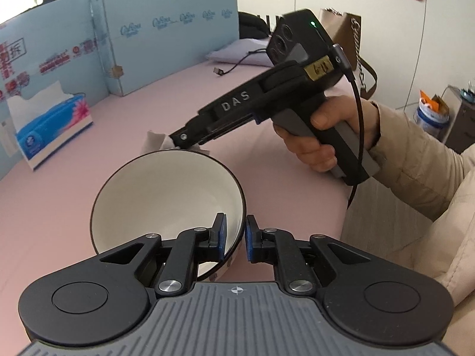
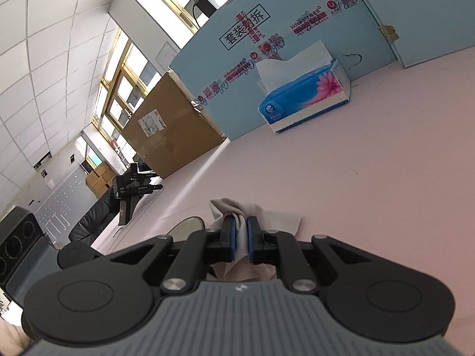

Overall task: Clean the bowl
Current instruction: 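Slide the cloth further along the rim edge with the right gripper while the left holds the bowl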

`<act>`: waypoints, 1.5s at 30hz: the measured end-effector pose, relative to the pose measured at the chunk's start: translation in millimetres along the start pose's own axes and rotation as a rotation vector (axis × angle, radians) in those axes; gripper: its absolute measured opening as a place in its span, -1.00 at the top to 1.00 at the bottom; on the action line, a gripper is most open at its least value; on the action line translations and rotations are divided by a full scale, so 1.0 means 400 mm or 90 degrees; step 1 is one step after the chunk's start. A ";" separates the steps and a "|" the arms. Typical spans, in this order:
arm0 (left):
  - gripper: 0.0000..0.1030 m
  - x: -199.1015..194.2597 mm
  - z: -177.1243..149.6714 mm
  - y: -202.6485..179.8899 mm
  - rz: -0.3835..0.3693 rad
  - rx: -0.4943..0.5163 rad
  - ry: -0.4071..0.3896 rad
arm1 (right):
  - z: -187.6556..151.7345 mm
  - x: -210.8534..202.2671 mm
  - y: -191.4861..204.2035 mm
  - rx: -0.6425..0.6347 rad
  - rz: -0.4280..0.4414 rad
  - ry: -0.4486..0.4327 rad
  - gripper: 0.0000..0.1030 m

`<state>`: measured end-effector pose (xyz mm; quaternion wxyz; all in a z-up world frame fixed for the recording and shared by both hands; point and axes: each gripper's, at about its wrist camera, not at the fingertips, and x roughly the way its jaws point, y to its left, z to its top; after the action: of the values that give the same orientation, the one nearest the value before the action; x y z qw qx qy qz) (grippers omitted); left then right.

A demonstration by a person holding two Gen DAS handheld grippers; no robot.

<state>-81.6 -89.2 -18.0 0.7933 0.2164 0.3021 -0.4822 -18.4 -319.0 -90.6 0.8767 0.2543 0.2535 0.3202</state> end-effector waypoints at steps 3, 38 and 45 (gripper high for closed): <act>0.52 -0.003 0.005 0.000 0.010 -0.016 -0.003 | -0.007 -0.018 -0.003 -0.001 -0.003 -0.006 0.78; 0.81 -0.002 0.017 -0.012 0.003 -0.013 -0.011 | -0.027 -0.043 -0.006 0.029 0.007 0.002 0.78; 0.80 -0.006 0.006 -0.008 -0.008 -0.015 -0.014 | 0.009 0.003 -0.019 0.015 0.029 0.035 0.78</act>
<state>-84.7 -90.8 -14.7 0.7960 0.1997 0.3003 -0.4861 -12.3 -324.5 -93.1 0.8587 0.2612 0.2756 0.3442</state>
